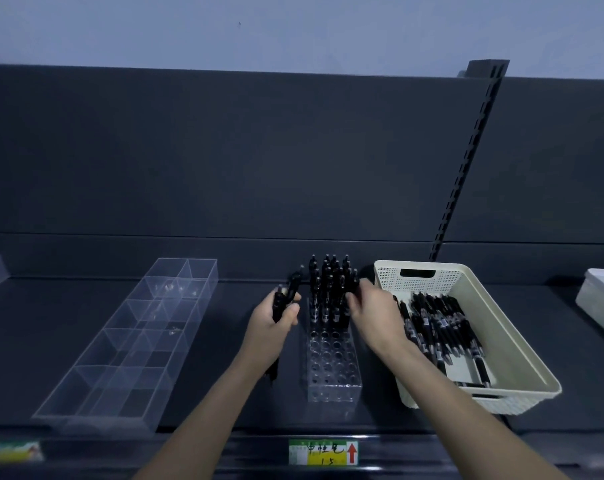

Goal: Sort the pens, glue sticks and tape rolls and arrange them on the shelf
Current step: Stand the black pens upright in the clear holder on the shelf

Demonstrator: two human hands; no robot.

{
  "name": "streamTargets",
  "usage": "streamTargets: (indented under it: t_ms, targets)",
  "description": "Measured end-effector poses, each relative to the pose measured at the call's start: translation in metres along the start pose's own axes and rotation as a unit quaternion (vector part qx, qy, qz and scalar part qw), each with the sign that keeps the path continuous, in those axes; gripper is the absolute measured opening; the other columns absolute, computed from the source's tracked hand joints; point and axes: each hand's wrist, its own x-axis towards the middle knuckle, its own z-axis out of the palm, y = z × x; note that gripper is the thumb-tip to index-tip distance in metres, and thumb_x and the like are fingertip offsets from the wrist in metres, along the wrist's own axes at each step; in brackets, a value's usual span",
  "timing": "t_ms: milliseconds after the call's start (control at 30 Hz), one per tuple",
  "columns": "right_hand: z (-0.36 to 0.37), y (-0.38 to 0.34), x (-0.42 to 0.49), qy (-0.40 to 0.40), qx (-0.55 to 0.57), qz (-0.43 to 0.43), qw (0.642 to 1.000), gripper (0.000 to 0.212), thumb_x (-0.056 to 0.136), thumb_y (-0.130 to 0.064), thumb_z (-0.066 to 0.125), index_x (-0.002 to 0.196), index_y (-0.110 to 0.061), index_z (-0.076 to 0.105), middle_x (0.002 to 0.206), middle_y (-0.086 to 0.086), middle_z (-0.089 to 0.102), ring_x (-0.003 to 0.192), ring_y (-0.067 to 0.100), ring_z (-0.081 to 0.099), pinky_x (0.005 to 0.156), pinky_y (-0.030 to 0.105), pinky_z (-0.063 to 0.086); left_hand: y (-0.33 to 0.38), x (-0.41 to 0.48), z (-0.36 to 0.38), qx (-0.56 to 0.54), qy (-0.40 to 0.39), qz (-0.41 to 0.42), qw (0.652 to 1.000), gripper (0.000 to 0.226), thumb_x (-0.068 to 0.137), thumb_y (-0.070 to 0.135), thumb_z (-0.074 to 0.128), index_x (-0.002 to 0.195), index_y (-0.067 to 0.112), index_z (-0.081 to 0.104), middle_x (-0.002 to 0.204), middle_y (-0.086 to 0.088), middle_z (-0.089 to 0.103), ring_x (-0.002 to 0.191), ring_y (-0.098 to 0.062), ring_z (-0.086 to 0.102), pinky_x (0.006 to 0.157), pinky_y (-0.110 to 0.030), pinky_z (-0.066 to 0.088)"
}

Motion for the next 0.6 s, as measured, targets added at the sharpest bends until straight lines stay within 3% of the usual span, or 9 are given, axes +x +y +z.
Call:
streamTargets:
  t_ms: [100,233,367,500,600]
  targets:
    - [0.01,0.004,-0.004,-0.039,-0.008,0.032,0.999,0.018,0.094,-0.021,0.05,0.093,-0.004,0.054,0.087,0.015,0.066,0.08,0.033,0.063,0.072,0.04,0.053,-0.013,-0.004,0.002,-0.012,-0.001,-0.013,1.0,0.018,0.094,0.006,0.047,0.095,0.022,0.054,0.068,0.002,0.054,0.055,0.004,0.05,0.062,-0.006,0.043]
    - [0.02,0.009,-0.008,-0.06,-0.02,0.05,0.997,0.02,0.094,-0.019,0.049,0.101,-0.003,0.058,0.093,0.016,0.068,0.084,0.032,0.064,0.074,0.04,0.054,-0.028,-0.014,0.0,-0.018,0.002,-0.026,0.999,0.024,0.093,0.005,0.049,0.095,0.029,0.049,0.071,-0.001,0.057,0.056,0.001,0.051,0.064,-0.007,0.044]
    - [0.017,0.008,-0.008,-0.036,-0.002,0.063,0.997,0.019,0.092,-0.018,0.052,0.1,-0.002,0.06,0.097,0.016,0.068,0.09,0.033,0.064,0.079,0.037,0.052,-0.022,-0.016,0.0,-0.061,-0.001,-0.043,0.997,0.025,0.095,0.002,0.045,0.101,0.026,0.05,0.071,-0.005,0.056,0.049,-0.005,0.053,0.054,-0.015,0.048]
    - [0.001,-0.008,-0.018,0.056,0.108,0.04,0.992,0.012,0.09,-0.021,0.058,0.087,-0.011,0.065,0.082,0.003,0.069,0.078,0.02,0.063,0.076,0.031,0.05,-0.002,-0.01,0.0,-0.042,-0.025,-0.021,0.999,0.014,0.094,0.003,0.046,0.096,0.017,0.05,0.064,0.002,0.057,0.044,-0.005,0.047,0.052,-0.013,0.045]
    - [-0.007,-0.033,-0.019,-0.013,0.227,0.005,0.974,0.013,0.087,-0.023,0.062,0.081,-0.014,0.07,0.076,-0.004,0.067,0.073,0.013,0.061,0.073,0.027,0.047,0.008,-0.01,0.0,-0.033,-0.054,-0.027,0.998,0.008,0.093,0.007,0.049,0.091,0.014,0.046,0.062,0.004,0.059,0.045,-0.006,0.046,0.051,-0.015,0.043]
